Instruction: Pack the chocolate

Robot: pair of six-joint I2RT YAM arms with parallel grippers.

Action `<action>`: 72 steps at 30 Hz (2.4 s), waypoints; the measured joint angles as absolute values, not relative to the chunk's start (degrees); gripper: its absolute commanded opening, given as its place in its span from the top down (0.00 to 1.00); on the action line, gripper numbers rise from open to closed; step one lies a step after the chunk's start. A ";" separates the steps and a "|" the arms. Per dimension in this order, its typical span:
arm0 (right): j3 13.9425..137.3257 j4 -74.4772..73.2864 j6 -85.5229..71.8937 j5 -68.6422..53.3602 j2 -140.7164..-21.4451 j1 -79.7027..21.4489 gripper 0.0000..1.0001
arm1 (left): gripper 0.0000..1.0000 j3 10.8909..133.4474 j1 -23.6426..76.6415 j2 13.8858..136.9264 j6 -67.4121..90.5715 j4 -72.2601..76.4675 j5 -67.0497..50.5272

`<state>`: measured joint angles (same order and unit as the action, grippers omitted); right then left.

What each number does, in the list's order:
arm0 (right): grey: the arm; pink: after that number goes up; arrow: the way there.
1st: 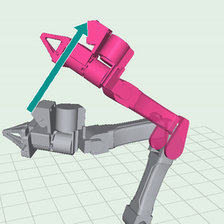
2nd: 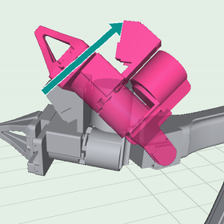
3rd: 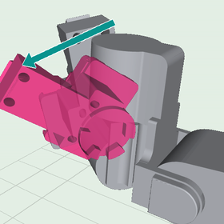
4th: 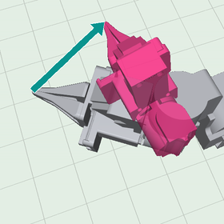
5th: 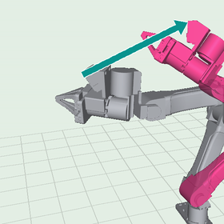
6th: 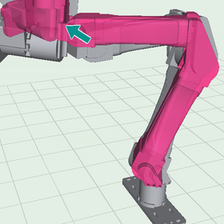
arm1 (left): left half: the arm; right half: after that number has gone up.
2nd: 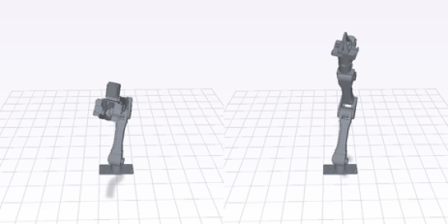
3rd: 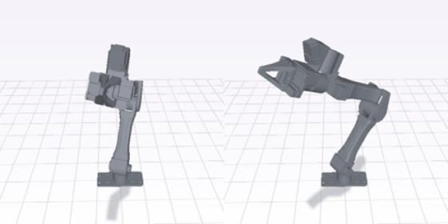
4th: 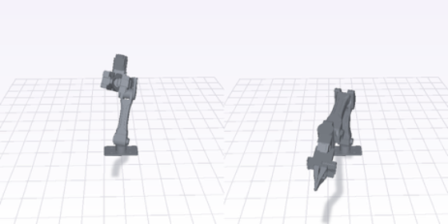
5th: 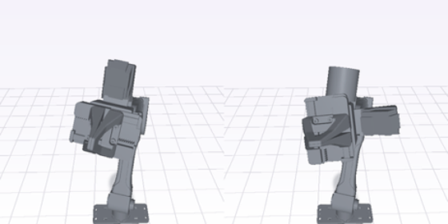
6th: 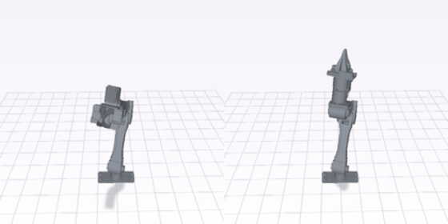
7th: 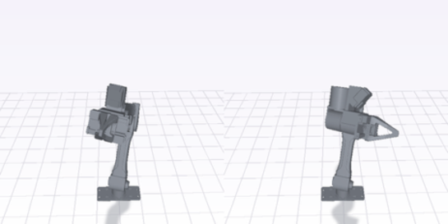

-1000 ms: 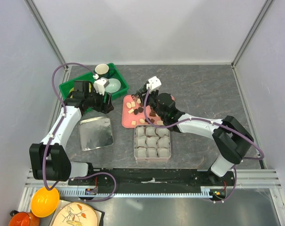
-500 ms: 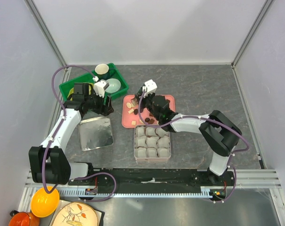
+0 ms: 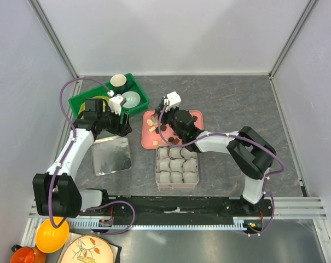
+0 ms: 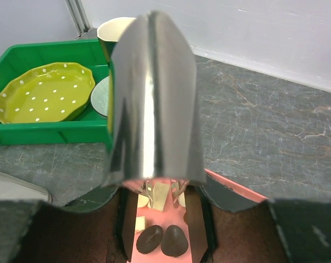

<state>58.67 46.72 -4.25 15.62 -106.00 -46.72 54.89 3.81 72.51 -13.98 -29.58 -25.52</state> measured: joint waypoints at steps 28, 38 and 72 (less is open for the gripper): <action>59.16 47.48 -5.17 16.64 -108.73 -46.72 0.68 | 0.25 53.12 3.81 70.22 -14.02 -29.52 -25.52; 58.78 44.40 -3.03 16.58 -105.58 -46.72 0.84 | 0.25 52.45 3.81 70.22 -14.02 -29.41 -25.47; 39.00 19.75 -4.29 9.19 -66.61 -61.01 0.80 | 0.25 51.13 3.84 70.22 -14.04 -30.13 -22.52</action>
<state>39.00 19.75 -4.29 9.19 -66.61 -61.01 51.13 3.84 70.22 -14.04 -30.13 -22.52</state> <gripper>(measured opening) 0.316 0.749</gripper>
